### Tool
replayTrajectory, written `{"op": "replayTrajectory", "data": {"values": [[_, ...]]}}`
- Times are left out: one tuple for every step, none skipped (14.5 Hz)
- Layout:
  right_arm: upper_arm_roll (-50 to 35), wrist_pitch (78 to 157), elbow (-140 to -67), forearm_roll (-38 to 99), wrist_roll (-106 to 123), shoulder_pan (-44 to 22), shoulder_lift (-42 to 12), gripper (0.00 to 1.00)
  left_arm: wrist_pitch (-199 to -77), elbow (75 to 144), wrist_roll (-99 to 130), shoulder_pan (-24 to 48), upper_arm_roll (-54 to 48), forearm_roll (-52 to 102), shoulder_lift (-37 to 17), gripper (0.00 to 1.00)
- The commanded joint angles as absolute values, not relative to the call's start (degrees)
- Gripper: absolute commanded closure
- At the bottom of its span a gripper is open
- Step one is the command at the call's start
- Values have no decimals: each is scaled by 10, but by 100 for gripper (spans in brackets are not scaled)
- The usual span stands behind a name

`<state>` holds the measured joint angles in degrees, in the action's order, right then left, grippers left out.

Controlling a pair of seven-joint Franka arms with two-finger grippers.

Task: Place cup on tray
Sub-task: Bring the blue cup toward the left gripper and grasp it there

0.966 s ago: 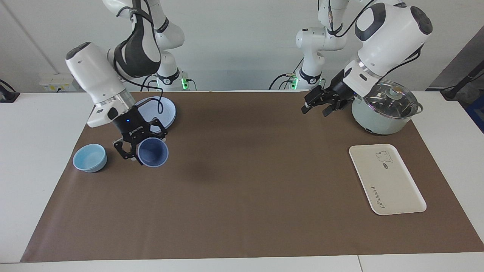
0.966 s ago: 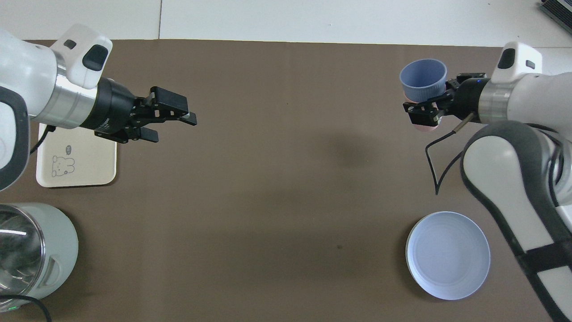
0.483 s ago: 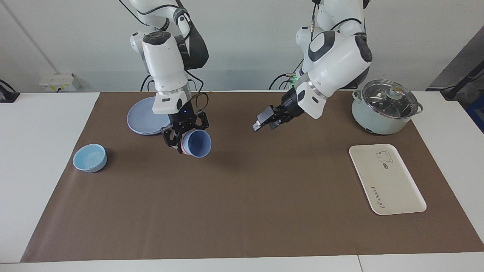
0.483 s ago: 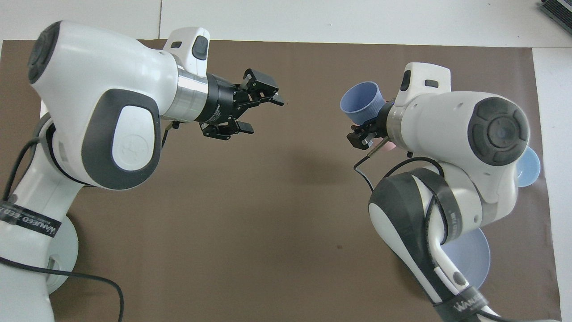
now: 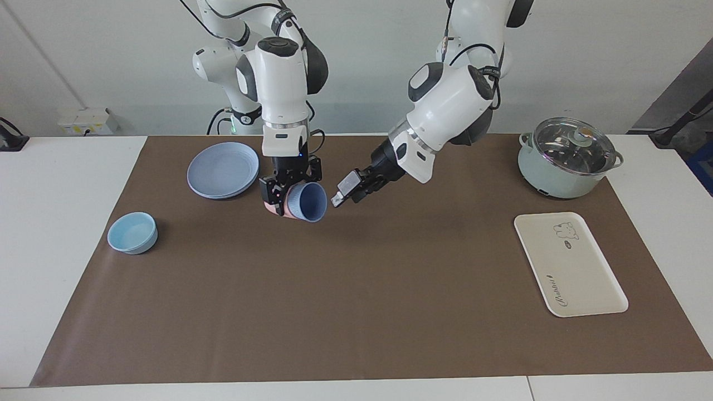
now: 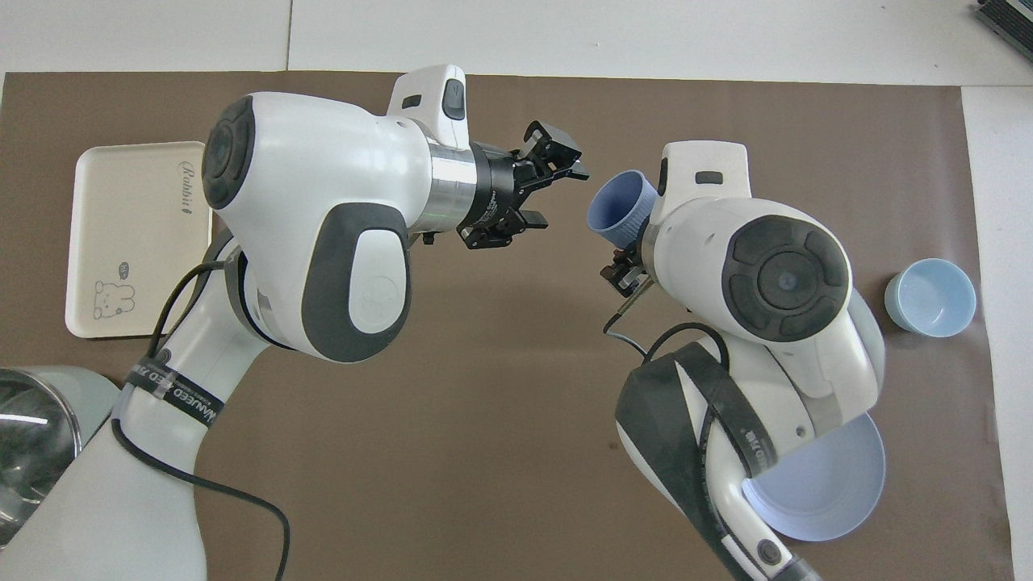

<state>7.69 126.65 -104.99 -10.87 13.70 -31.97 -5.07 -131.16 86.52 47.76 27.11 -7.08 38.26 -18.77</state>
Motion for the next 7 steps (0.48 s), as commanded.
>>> {"op": "replayTrajectory", "data": {"values": [[77,1250,-1037,-129,125,-322,-50,100,-1317,865,483,289,-62,396,-194,27],[77,1250,-1037,-129,125,-322,-50,100,-1311,874,481,290,-62,392,-194,29],[77,1250,-1037,-129,125,-322,-50,100,-1310,884,479,297,-62,392,-193,29],[77,1250,-1037,-129,125,-322,-51,100,-1309,888,478,301,-62,392,-192,31],[77,1250,-1037,-129,125,-322,-50,100,-1309,888,478,302,-62,392,-192,32],[77,1250,-1037,-129,125,-322,-50,100,-1310,888,478,309,-63,392,-192,37],[77,1250,-1037,-129,125,-322,-50,100,-1310,888,478,315,-63,395,-192,44]]}}
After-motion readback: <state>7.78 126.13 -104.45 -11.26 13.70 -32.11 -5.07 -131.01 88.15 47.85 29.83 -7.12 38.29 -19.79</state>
